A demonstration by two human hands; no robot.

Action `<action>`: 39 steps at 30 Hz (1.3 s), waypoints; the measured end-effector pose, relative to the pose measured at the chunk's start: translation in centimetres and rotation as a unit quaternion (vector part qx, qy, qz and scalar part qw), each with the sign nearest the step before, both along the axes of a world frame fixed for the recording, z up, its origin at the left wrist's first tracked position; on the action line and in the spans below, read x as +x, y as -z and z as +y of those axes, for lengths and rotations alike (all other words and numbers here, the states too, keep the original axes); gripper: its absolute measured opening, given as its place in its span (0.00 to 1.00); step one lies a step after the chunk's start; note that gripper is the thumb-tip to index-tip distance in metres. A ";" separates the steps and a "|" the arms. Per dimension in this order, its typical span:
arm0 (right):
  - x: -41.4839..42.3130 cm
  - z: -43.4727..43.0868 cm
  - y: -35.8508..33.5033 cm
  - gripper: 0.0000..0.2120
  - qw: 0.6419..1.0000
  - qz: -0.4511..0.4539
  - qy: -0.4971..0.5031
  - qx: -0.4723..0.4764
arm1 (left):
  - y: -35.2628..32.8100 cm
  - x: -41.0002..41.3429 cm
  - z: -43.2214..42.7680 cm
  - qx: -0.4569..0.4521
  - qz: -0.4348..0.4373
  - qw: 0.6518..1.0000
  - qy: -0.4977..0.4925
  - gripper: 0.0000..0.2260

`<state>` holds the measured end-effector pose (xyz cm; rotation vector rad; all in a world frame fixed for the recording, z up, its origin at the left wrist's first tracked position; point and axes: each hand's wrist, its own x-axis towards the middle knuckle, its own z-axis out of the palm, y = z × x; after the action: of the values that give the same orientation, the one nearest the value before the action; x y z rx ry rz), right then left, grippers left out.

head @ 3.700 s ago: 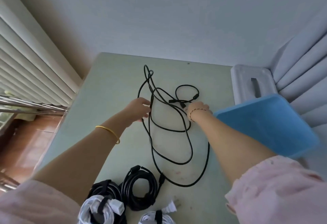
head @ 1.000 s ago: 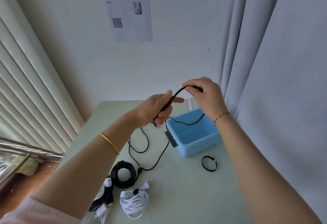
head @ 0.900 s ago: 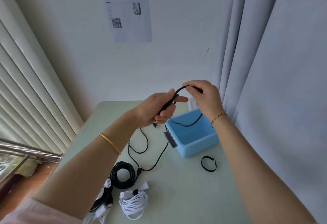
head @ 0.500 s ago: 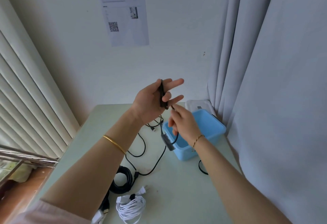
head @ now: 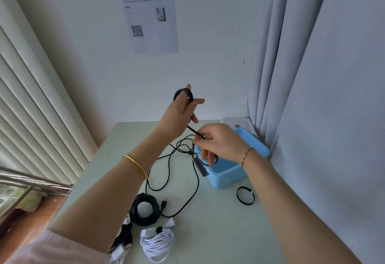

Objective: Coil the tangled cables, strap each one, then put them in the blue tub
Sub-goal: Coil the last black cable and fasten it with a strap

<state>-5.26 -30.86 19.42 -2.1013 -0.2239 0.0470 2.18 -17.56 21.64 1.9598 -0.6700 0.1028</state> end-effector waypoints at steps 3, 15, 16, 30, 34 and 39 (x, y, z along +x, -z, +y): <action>0.1 -0.5 0.0 0.06 1.000 0.004 -0.003 0.005 | -1.1 -0.4 -0.6 -0.067 -0.017 0.998 -0.012 0.08; -0.1 -1.2 2.4 0.06 0.999 -0.012 0.022 0.042 | 0.2 0.0 -1.5 0.026 -0.020 0.999 0.006 0.05; 0.1 -1.5 2.3 0.06 0.998 -0.025 0.045 0.030 | 0.6 0.1 -1.3 0.060 -0.023 0.998 0.006 0.06; 2.4 -3.8 7.9 0.11 0.973 -0.067 0.219 -0.040 | 4.3 1.4 1.2 0.236 0.214 0.948 0.000 0.09; 2.1 -4.6 13.5 0.16 0.961 0.147 0.142 -0.185 | 4.8 3.0 2.0 0.095 0.299 0.946 -0.084 0.08; 3.4 -3.8 17.1 0.17 0.957 0.114 0.140 -0.228 | 4.8 4.9 1.0 -0.106 0.416 0.896 -0.116 0.09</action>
<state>-1.88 -34.64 2.28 -2.5429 0.2493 0.1871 7.05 -16.59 16.86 1.6443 0.1392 -0.4807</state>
